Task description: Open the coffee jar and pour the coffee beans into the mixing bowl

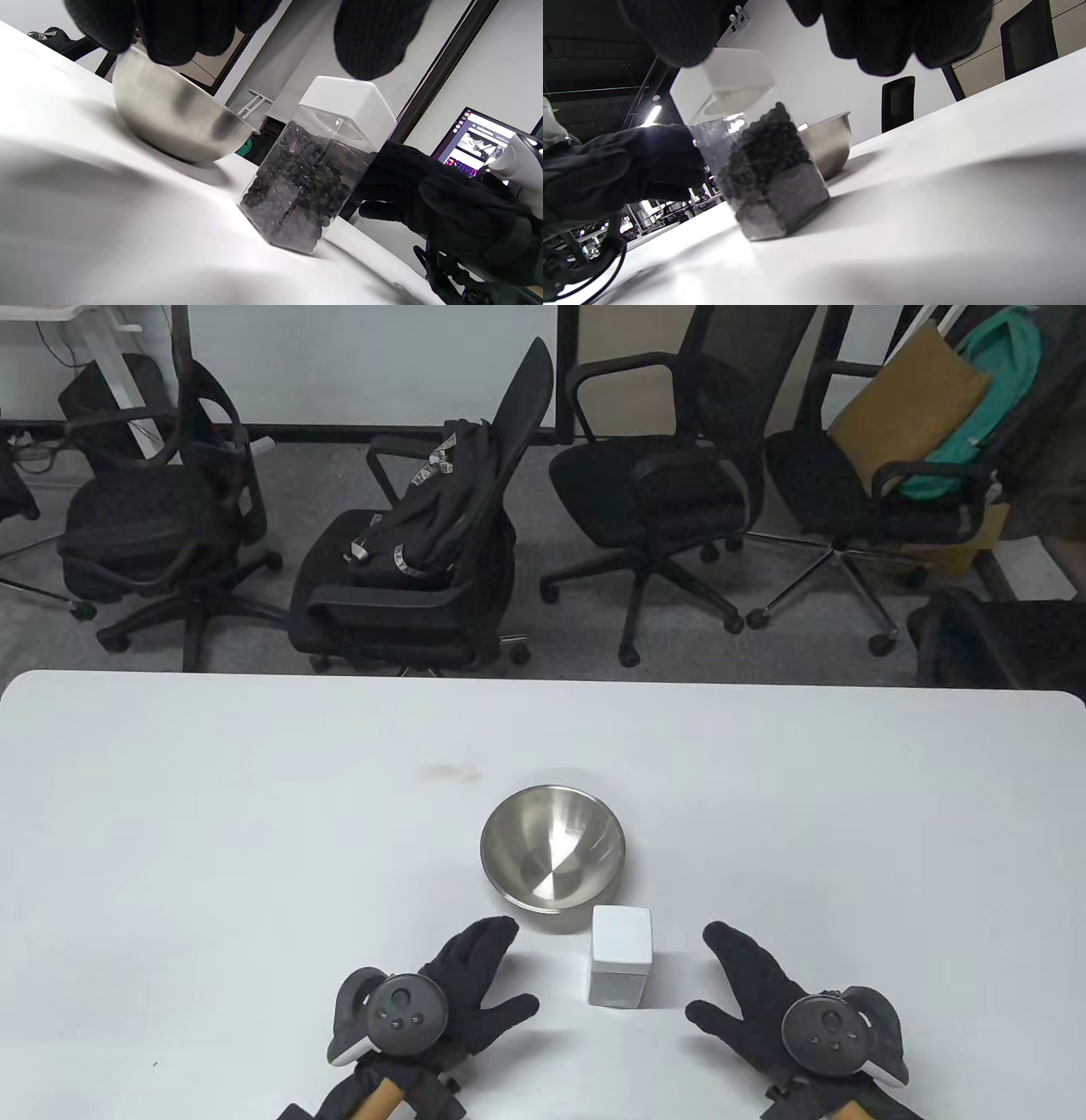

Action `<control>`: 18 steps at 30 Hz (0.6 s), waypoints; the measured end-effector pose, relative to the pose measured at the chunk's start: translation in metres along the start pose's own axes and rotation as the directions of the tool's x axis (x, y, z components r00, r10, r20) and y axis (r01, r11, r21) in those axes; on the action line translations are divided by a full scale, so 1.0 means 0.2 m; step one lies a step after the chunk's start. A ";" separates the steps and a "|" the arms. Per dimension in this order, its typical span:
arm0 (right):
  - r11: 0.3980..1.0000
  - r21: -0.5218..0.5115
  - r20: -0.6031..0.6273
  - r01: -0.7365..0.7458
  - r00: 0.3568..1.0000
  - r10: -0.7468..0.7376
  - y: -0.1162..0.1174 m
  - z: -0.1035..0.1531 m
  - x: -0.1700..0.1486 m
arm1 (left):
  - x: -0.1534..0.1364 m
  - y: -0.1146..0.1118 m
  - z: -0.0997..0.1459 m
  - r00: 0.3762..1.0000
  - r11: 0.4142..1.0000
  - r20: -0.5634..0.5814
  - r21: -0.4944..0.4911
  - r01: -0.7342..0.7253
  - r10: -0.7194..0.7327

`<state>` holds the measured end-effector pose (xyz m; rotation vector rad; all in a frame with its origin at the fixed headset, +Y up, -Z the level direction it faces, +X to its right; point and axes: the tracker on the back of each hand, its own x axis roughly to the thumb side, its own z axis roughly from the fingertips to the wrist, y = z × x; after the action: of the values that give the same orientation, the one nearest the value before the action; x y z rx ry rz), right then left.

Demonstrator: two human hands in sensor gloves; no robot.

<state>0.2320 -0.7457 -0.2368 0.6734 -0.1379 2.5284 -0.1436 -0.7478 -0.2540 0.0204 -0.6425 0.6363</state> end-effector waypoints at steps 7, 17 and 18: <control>1.000 0.008 0.006 -0.001 1.000 0.001 0.01 0.00 0.00 | 0.01 -0.01 0.00 1.000 1.000 0.008 -0.014 0.019 -0.018; 1.000 0.017 0.004 -0.009 1.000 0.009 0.01 -0.01 0.01 | 0.01 -0.01 0.00 1.000 1.000 0.009 -0.021 0.014 -0.014; 1.000 0.017 0.002 -0.010 1.000 0.010 0.01 -0.01 0.01 | 0.01 -0.01 0.00 1.000 1.000 0.008 -0.021 0.013 -0.012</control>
<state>0.2288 -0.7468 -0.2377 0.6836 -0.1203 2.5409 -0.1410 -0.7486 -0.2532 0.0077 -0.6564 0.6177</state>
